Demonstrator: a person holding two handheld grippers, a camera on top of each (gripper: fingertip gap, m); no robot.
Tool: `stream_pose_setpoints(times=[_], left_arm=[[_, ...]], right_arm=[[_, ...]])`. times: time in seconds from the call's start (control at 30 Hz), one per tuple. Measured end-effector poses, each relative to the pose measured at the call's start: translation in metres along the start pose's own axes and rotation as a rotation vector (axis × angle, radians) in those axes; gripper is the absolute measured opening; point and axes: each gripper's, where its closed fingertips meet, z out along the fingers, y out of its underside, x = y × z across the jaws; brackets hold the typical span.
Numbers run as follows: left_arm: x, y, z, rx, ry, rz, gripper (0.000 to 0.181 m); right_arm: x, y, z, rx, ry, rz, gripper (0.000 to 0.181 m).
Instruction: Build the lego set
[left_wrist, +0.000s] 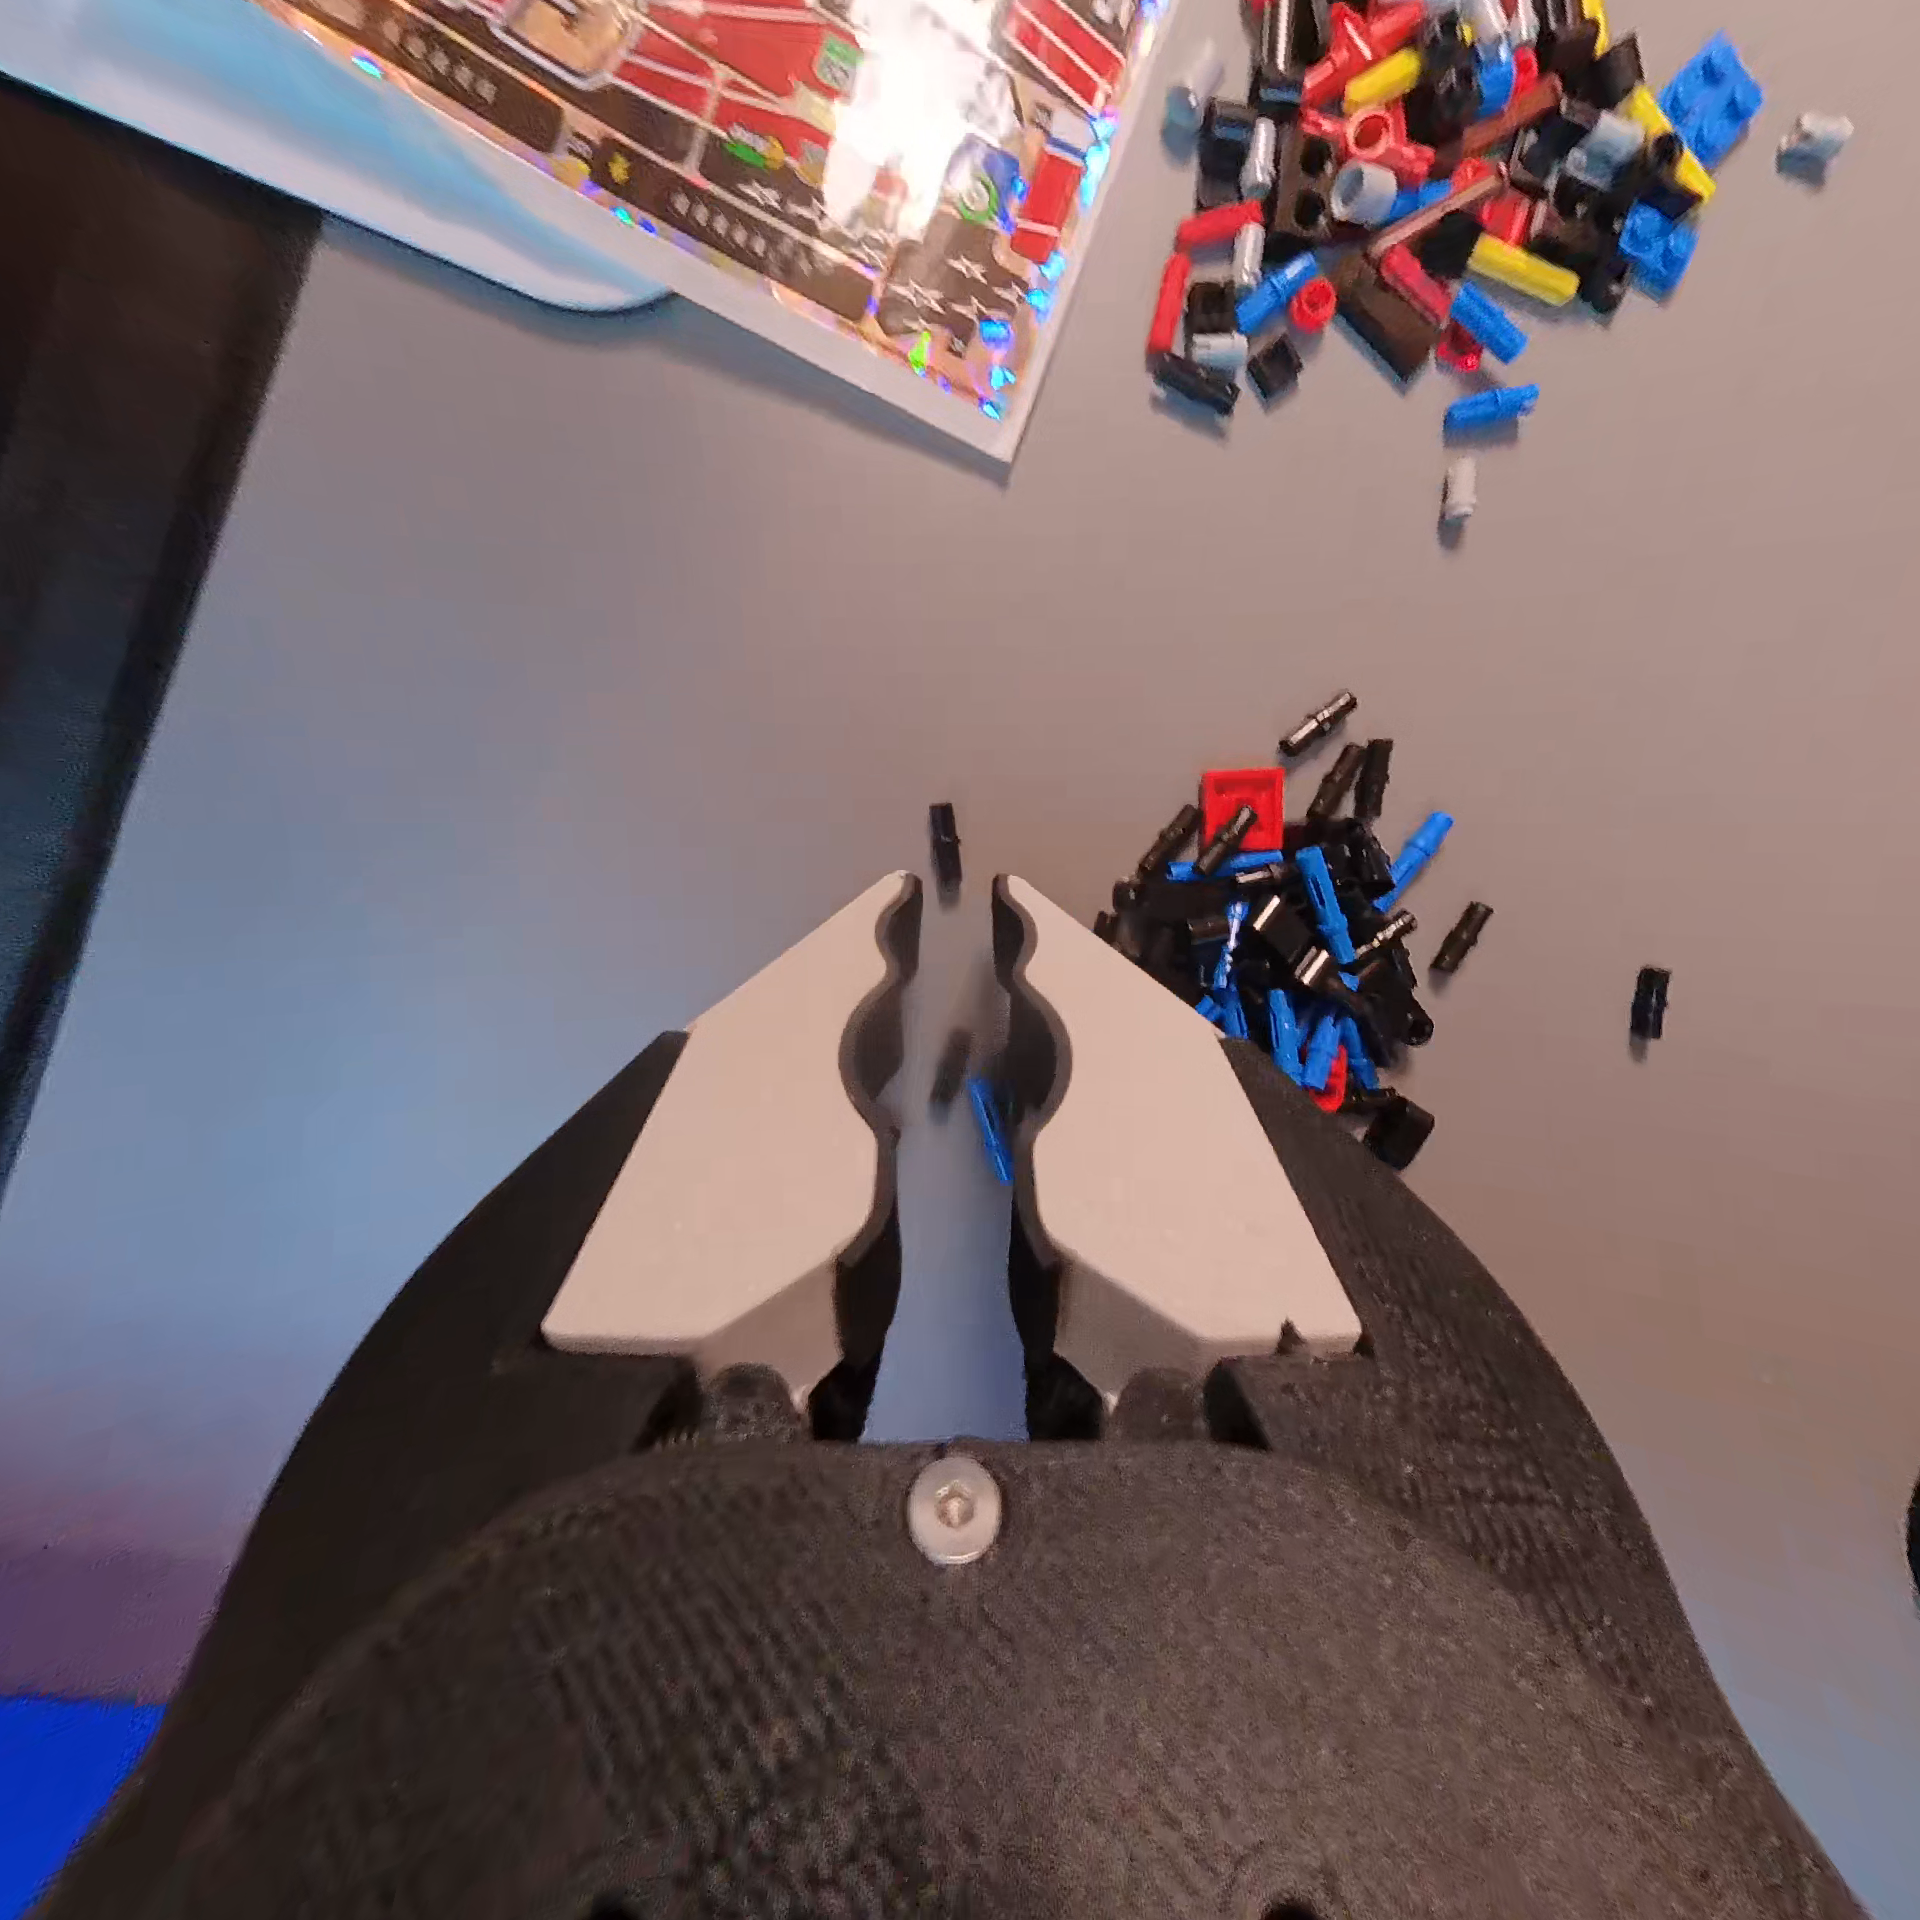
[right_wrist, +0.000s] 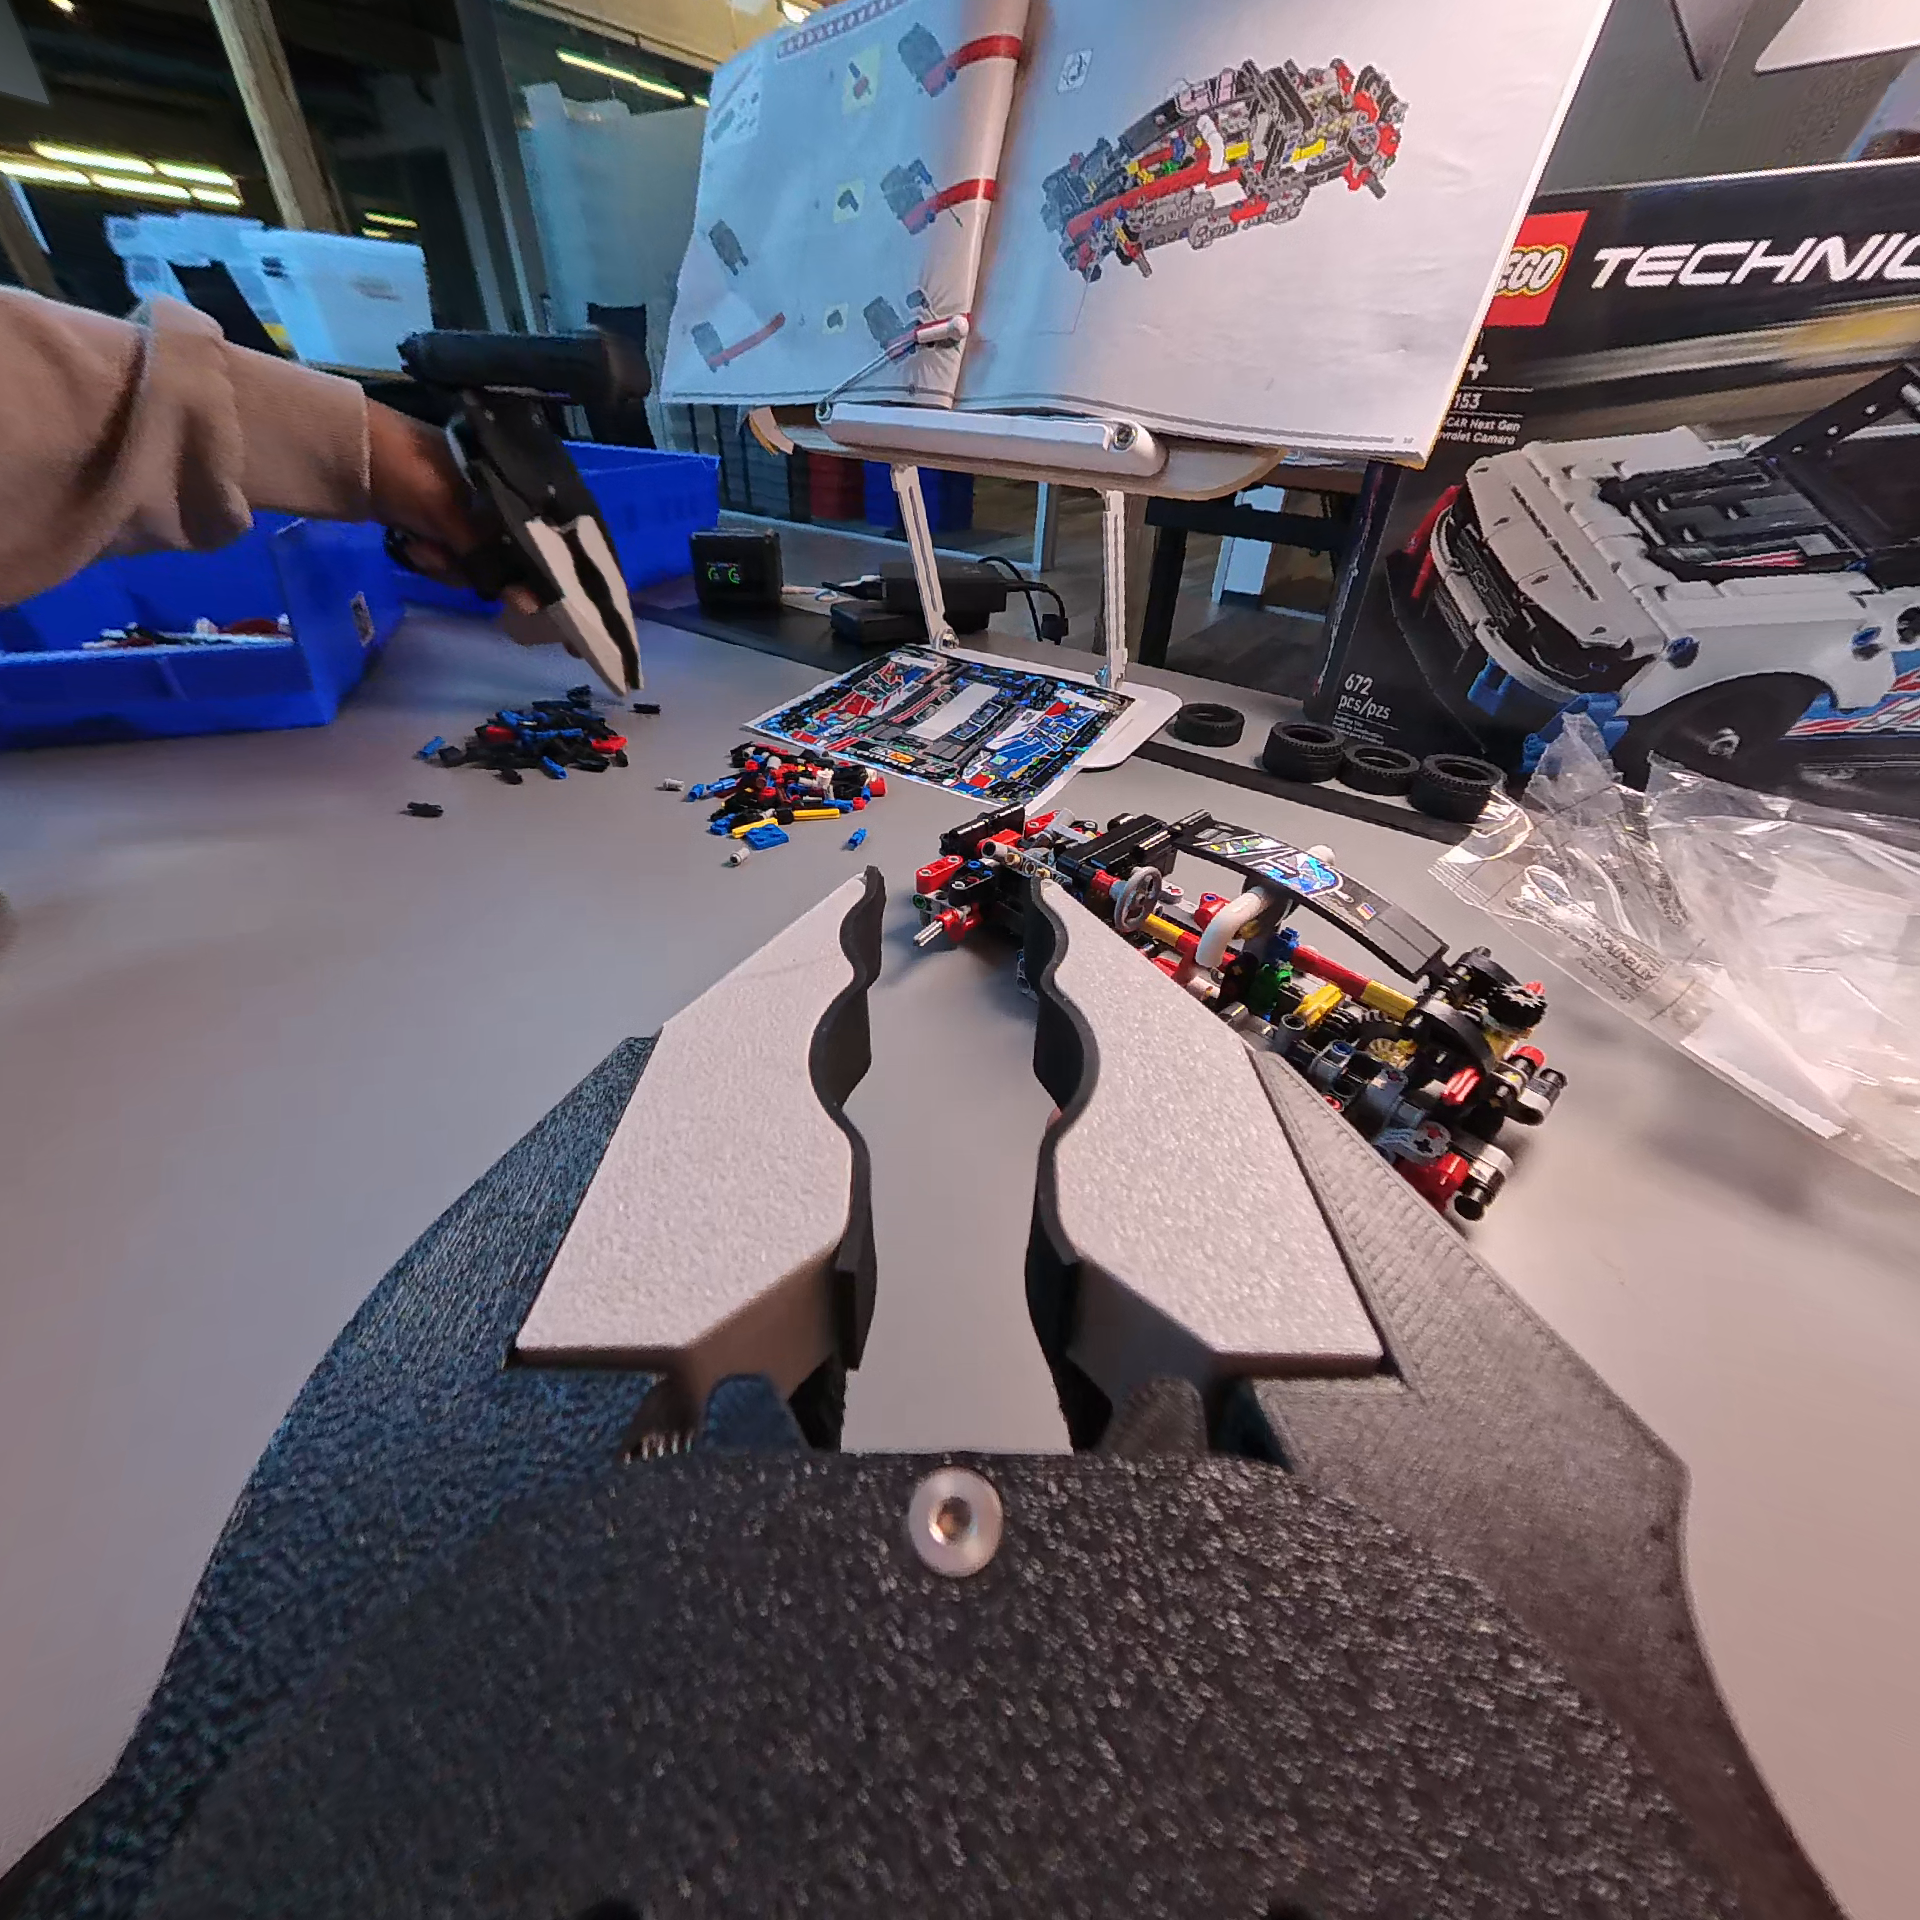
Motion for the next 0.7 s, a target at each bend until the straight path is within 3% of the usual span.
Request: stream_pose_setpoints(times=[0.1,0.27,0.53,0.7], left_arm=[[0.000,-0.004,0.006,0.009,0.005,-0.006,0.018],[0.005,-0.001,0.013,-0.030,0.018,0.026,0.004],[0.032,0.026,0.002,-0.152,0.123,0.061,0.006],[0.044,-0.002,-0.015,-0.009,0.101,0.068,0.020]], right_arm=[[0.001,0.000,-0.001,0.000,0.004,0.000,0.024],[0.004,-0.001,-0.003,0.007,0.018,0.010,0.024],[0.000,-0.001,-0.002,0.008,0.004,0.001,0.023],[0.000,-0.001,-0.003,0.010,0.005,0.002,0.023]])
